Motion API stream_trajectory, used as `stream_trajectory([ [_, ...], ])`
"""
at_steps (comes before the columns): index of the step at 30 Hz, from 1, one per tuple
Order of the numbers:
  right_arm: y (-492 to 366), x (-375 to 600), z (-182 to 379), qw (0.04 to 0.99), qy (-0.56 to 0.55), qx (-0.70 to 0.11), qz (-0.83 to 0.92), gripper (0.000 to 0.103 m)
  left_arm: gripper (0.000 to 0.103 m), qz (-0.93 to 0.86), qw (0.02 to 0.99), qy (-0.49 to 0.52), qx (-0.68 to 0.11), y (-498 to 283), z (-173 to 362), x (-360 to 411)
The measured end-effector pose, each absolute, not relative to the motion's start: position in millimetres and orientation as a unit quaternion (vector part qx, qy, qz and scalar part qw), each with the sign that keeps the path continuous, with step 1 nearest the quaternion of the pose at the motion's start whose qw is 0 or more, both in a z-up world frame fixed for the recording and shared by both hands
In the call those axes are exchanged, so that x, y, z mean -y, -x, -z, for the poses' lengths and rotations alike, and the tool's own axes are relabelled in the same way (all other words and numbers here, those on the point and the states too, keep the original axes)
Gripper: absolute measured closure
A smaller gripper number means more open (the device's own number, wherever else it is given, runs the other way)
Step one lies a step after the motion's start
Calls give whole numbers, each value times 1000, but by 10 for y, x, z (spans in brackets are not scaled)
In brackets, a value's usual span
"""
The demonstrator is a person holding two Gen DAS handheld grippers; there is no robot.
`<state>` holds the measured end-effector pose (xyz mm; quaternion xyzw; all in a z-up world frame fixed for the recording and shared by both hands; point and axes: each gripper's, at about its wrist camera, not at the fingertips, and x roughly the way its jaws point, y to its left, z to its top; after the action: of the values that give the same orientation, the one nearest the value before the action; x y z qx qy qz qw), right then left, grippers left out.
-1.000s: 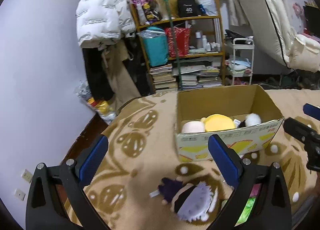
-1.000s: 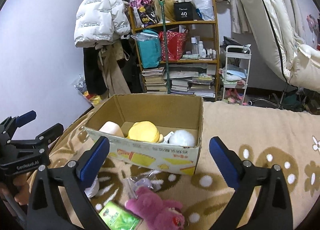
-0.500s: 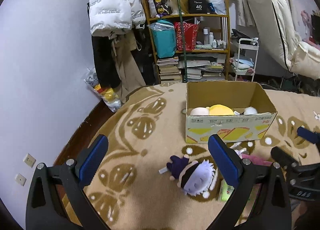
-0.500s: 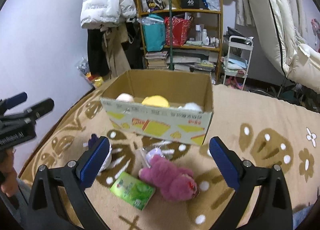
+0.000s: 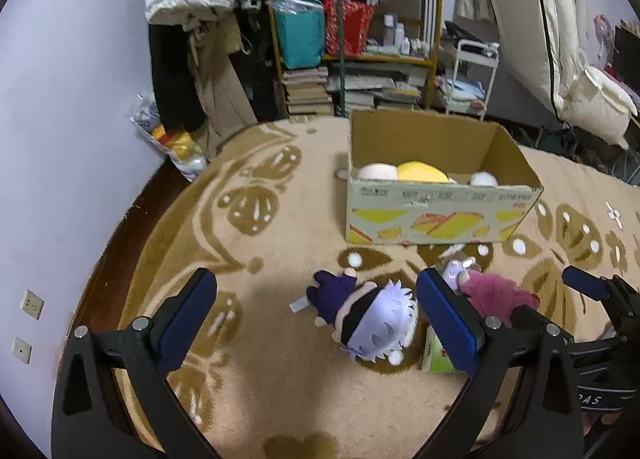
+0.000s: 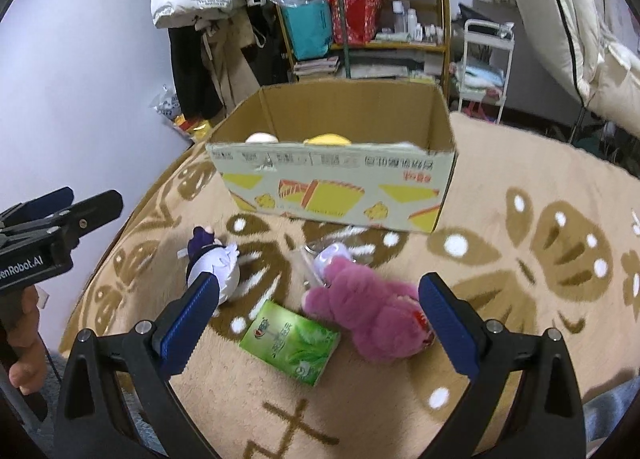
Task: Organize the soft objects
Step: 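Move both grippers back toward the toys lying beside the box, then grasp the purple-haired plush doll with the left gripper while the right gripper grasps the green tissue pack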
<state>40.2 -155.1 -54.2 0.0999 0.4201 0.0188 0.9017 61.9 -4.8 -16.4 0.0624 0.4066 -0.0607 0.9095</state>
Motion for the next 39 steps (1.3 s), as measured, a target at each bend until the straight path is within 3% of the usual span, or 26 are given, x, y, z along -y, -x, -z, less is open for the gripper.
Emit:
stream_trajectory([
  [11,-575,1454,870,874,-107,-472,-48,0,4,96,868,-101,-477,-870,605,328],
  [16,-643,1362,1031,857,-103,-500,-63,9,4,103,855,-119,-493,-942,732,425],
  [39,-861,1157,1412,825,-67,-558,-59,8,6,103,796,-152,-576,-1191,1361,563],
])
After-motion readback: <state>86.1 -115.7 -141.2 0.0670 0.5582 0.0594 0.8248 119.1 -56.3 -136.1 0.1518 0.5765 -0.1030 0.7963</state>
